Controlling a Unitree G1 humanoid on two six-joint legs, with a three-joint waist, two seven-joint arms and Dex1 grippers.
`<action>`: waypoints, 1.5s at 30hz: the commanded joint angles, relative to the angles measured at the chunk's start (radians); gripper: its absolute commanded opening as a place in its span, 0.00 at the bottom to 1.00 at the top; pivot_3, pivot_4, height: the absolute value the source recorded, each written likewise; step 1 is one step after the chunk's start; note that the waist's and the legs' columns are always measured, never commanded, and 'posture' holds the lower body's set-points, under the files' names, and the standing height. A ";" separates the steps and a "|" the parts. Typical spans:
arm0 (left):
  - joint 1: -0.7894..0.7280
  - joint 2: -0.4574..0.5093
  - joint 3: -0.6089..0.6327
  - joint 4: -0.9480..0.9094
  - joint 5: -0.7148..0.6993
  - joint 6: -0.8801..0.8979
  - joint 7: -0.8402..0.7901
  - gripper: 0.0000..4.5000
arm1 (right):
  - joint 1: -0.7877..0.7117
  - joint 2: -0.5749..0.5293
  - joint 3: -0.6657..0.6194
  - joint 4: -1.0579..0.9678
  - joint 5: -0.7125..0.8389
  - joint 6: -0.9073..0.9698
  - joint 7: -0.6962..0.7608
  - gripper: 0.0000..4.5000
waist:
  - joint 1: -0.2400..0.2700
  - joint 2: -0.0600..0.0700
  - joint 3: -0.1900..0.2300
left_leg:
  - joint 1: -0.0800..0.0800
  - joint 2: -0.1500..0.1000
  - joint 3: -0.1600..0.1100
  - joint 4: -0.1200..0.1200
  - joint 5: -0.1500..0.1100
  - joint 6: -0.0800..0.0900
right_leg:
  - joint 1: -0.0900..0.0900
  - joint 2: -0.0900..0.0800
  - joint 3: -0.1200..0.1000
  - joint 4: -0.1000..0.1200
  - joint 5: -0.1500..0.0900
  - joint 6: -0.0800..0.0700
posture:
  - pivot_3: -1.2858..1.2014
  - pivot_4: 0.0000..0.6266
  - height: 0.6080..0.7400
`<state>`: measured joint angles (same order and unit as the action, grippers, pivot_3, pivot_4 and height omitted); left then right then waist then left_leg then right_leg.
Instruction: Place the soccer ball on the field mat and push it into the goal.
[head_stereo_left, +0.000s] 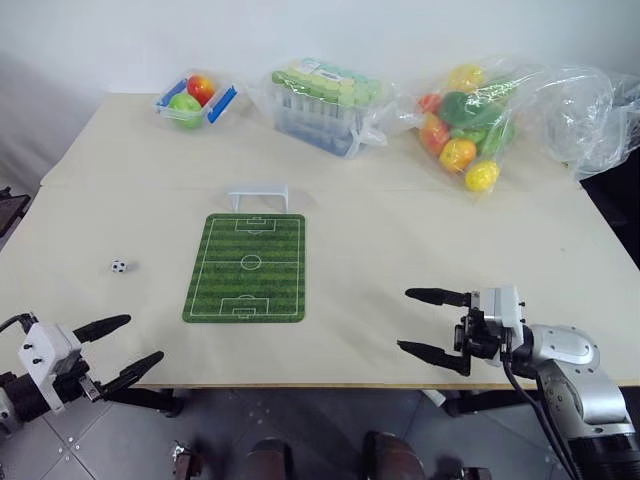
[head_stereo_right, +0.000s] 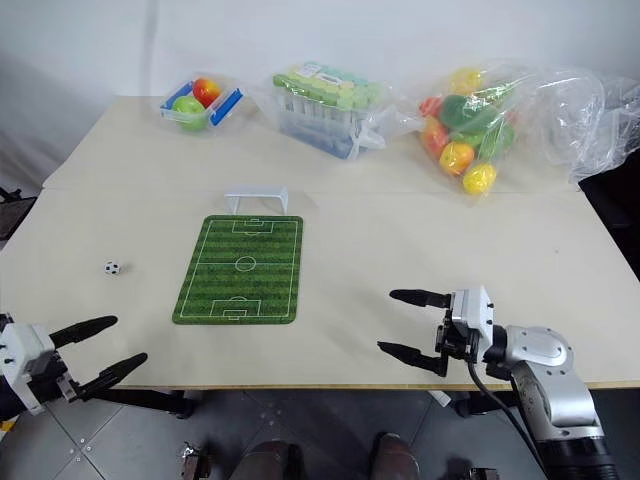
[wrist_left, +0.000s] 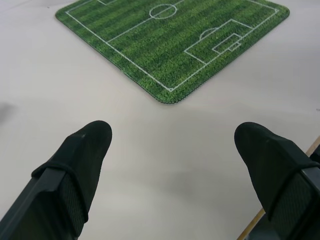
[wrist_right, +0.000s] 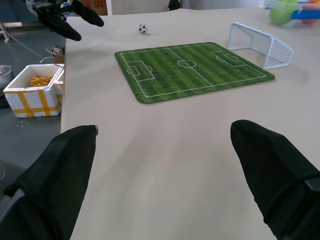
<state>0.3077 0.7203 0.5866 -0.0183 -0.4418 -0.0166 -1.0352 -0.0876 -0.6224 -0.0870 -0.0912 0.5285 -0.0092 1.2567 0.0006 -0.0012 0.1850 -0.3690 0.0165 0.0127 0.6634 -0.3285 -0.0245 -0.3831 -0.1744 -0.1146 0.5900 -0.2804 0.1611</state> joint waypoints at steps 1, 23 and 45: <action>0.009 -0.007 0.026 -0.014 -0.026 0.003 0.017 1.00 | 0.004 -0.009 -0.010 -0.006 -0.001 -0.031 0.021 1.00 | 0.000 0.000 0.000 | 0.000 0.000 0.000 0.000 0.000 0.000 | 0.000 0.000 0.000 0.000 0.000 0.000 | 0.52 0.24 1.00; 0.026 -0.388 0.219 -0.052 -0.177 -0.033 0.470 1.00 | -0.095 0.249 0.061 -0.055 0.022 -0.149 -0.076 1.00 | 0.025 -0.006 -0.004 | 0.001 0.003 0.001 0.005 -0.003 0.000 | 0.001 0.003 0.002 0.001 0.000 -0.001 | 0.52 0.24 1.00; -0.593 -0.116 -0.063 0.420 0.104 0.140 0.715 1.00 | -0.068 0.239 0.067 -0.047 -0.004 -0.176 -0.141 1.00 | -0.003 -0.007 -0.004 | 0.000 0.005 0.007 0.002 -0.003 -0.003 | -0.006 0.006 0.004 0.003 0.000 -0.002 | 0.52 0.24 1.00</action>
<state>-0.2743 0.5774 0.5176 0.3936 -0.3456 0.1395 -0.3199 -0.1613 -0.3833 -0.0073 -0.0910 0.5248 -0.1650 1.1273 -0.0027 -0.0078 0.1806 -0.3694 0.0213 0.0201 0.6653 -0.3315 -0.0270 -0.3895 -0.1684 -0.1104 0.5932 -0.2806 0.1592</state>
